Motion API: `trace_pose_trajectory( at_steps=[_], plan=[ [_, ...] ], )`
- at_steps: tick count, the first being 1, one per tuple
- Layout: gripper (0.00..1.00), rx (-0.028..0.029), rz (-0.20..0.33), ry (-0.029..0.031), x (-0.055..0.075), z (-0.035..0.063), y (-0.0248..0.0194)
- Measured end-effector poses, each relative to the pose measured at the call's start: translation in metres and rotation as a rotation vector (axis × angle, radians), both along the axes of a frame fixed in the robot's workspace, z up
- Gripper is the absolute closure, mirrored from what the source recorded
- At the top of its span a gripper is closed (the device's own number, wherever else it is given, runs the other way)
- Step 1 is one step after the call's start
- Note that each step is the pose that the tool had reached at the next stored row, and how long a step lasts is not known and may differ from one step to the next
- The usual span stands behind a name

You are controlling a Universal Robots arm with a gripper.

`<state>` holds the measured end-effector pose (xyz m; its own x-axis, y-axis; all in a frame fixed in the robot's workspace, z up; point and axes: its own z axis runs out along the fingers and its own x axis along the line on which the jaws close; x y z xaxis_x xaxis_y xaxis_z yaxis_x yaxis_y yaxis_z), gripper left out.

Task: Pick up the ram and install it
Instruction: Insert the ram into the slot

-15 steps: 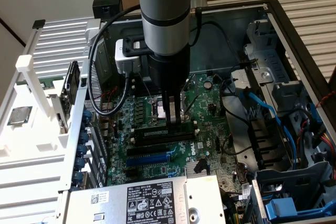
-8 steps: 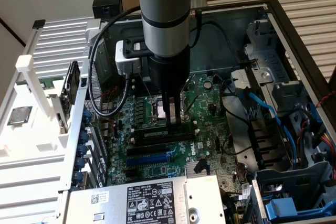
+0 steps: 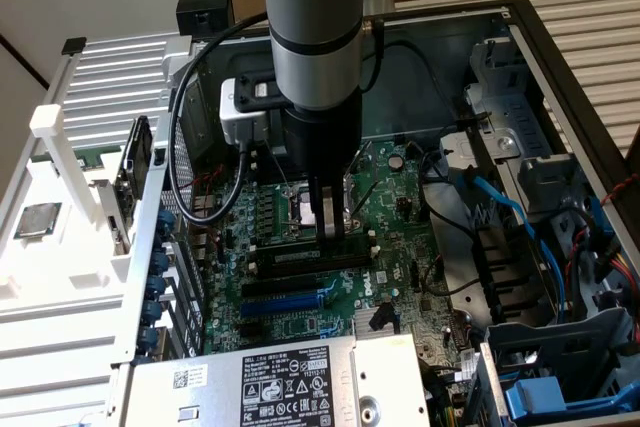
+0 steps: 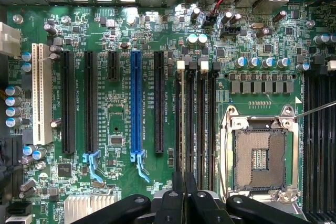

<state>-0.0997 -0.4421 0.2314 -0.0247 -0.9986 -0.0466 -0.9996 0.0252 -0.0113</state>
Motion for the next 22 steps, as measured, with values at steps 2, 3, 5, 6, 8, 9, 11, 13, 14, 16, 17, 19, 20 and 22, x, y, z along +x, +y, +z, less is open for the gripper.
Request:
trace_pose_trajectory(
  at_steps=[2, 3, 5, 6, 8, 9, 11, 13, 14, 16, 17, 19, 20, 22],
  plan=[
    [0.88, -0.0001, 0.0, 0.0001, 0.0, -0.0002, 0.0],
    [0.88, -0.0002, 0.0, 0.0001, 0.0, -0.0002, 0.0],
    [0.88, -0.0002, 0.0, 0.0001, 0.0, -0.0003, 0.0],
    [0.88, -0.0001, 0.0, 0.0001, 0.0, -0.0005, 0.0],
    [0.88, 0.0001, 0.0, -0.0001, 0.0, -0.0014, 0.0],
    [0.88, -0.0001, 0.0, 0.0001, 0.0, -0.0016, 0.0],
    [0.88, -0.0003, 0.0, 0.0001, 0.0, -0.0016, 0.0],
    [0.88, -0.0002, 0.0, 0.0001, 0.0, -0.0016, 0.0],
    [0.88, -0.0002, 0.0, 0.0001, 0.0, -0.0017, 0.0],
    [0.88, -0.0002, 0.0, 0.0001, 0.0, -0.0017, 0.0],
    [0.88, -0.0001, 0.0, 0.0001, 0.0, -0.0017, 0.0],
    [0.88, -0.0001, 0.0, 0.0001, 0.0, -0.0017, 0.0],
    [0.88, -0.0001, 0.0, 0.0001, 0.0, -0.0017, 0.0],
    [0.88, -0.0002, 0.0, 0.0001, 0.0, -0.0017, 0.0]
  ],
)
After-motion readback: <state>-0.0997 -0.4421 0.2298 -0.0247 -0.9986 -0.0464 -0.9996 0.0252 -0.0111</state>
